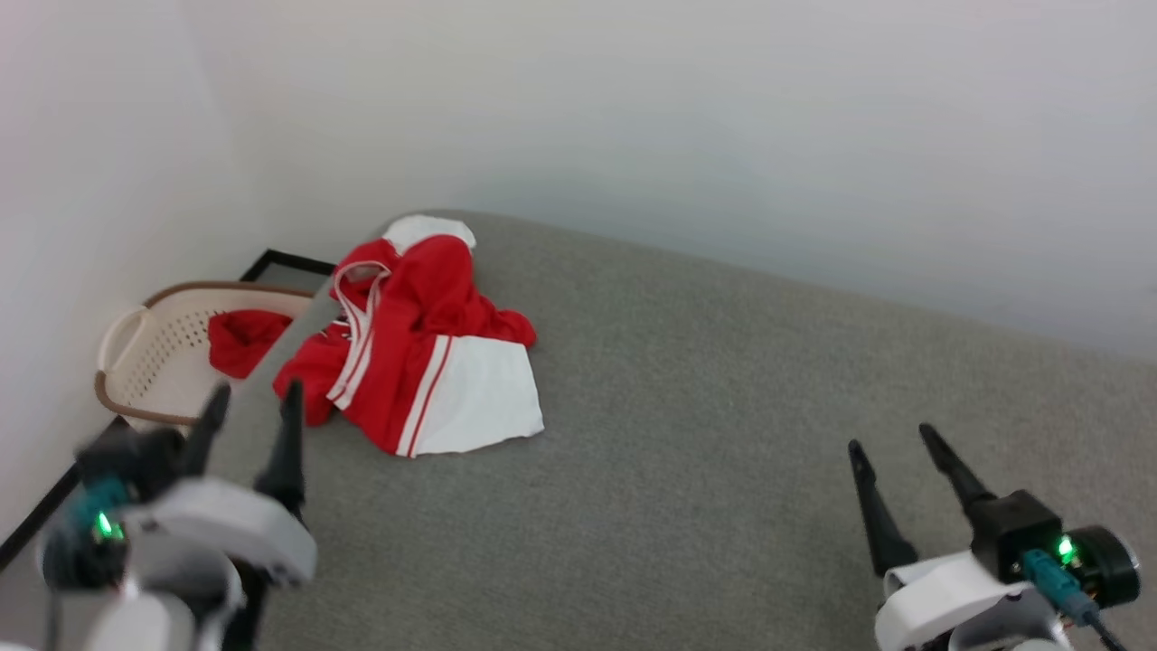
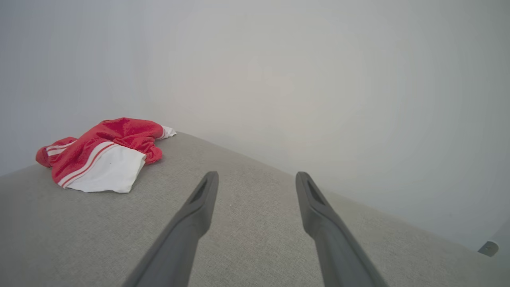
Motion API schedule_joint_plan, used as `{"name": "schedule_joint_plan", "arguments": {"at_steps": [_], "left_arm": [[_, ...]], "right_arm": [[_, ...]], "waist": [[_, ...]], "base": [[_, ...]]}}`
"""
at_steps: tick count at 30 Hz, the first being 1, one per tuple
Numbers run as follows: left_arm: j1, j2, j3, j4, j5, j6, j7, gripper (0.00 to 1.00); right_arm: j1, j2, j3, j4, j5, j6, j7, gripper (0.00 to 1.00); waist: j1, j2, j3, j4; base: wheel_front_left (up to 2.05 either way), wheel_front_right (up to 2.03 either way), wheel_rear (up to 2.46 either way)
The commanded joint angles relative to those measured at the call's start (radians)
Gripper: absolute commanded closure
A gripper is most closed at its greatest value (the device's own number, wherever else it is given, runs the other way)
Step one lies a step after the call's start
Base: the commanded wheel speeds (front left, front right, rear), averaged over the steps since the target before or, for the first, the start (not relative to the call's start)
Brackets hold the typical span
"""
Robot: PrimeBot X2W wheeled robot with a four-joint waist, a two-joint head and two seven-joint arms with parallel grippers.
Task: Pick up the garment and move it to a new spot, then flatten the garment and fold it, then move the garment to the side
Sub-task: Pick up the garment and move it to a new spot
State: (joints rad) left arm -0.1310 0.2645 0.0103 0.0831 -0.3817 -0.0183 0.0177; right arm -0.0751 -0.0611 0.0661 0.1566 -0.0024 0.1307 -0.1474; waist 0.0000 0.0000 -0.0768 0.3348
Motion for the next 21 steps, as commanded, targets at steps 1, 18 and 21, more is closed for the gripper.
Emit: {"name": "schedule_joint_plan", "arguments": {"at_steps": [1, 18, 21], "left_arm": [[-0.034, 0.014, 0.005, -0.008, -0.014, -0.01, 0.024, 0.0], [-0.553, 0.21, 0.066, 0.21, -0.221, -0.041, 0.503, 0.0], [-0.605, 0.233, 0.056, 0.28, -0.227, -0.034, 0.568, 0.0]], "right_arm": [[-0.02, -0.01, -0.006, -0.011, -0.007, 0.0, 0.003, 0.0], [-0.181, -0.087, -0.017, -0.174, -0.007, 0.0, 0.046, 0.0], [-0.21, -0.095, -0.01, -0.184, -0.003, 0.0, 0.042, 0.0]], "waist": [[0.0, 0.0, 0.061, -0.049], [0.0, 0.0, 0.47, -0.226], [0.0, 0.0, 0.52, -0.251]], "base": [[0.0, 0.0, 0.0], [0.0, 0.0, 0.0], [0.0, 0.0, 0.0]]}}
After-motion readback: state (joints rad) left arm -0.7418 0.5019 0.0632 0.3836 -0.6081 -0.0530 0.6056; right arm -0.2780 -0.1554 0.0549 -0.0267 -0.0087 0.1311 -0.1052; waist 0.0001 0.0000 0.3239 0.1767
